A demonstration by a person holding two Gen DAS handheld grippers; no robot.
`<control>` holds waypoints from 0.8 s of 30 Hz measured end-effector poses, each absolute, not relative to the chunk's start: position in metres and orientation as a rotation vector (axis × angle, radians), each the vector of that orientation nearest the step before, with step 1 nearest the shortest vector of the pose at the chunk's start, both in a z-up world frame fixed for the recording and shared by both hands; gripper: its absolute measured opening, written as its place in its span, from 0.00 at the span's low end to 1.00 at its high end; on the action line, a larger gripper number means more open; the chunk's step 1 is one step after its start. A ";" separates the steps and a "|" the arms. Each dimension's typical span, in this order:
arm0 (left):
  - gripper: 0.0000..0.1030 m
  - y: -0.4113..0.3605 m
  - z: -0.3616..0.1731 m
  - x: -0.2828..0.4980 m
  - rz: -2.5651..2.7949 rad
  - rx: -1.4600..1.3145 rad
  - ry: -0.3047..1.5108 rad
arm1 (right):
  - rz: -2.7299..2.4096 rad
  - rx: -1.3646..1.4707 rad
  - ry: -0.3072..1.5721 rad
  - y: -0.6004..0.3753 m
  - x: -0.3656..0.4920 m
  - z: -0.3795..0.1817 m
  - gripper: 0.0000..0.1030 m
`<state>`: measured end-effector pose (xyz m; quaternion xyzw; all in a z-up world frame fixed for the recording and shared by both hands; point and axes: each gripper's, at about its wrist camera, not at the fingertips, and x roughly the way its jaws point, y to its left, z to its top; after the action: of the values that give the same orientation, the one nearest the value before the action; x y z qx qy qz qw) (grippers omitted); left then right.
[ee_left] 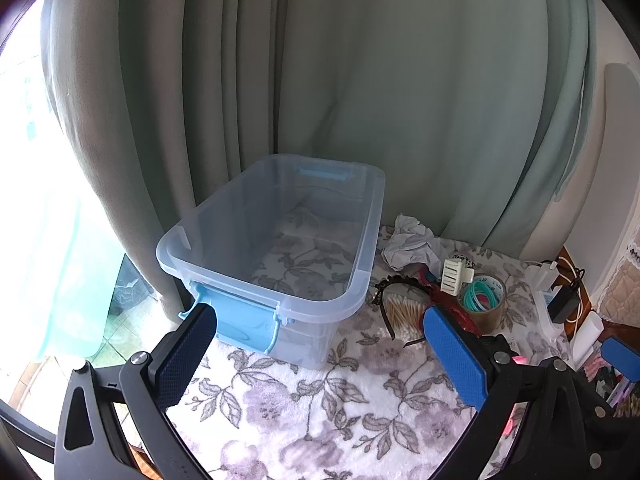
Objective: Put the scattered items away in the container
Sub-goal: 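Move both tools toward the scattered items beside the clear box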
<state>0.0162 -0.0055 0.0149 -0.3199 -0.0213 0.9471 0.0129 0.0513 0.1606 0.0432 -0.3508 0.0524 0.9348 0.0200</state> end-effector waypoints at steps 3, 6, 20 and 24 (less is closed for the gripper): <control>1.00 -0.005 0.015 0.015 2.954 -1.000 -0.061 | 2.901 -1.080 0.163 0.160 0.055 0.041 1.00; 1.00 -0.005 0.014 0.013 2.955 -1.004 -0.054 | 2.898 -1.085 0.160 0.159 0.054 0.039 1.00; 1.00 0.009 0.006 0.006 2.907 -1.023 0.000 | 2.940 -1.138 0.251 0.174 0.046 0.029 1.00; 1.00 0.025 0.003 0.006 2.850 -1.018 0.043 | 2.895 -1.094 0.366 0.216 0.049 0.019 1.00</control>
<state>0.0057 0.0253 0.0032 -0.3357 0.0142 0.9401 0.0573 0.0489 0.2155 0.0195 -0.3509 0.1174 0.9290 0.0124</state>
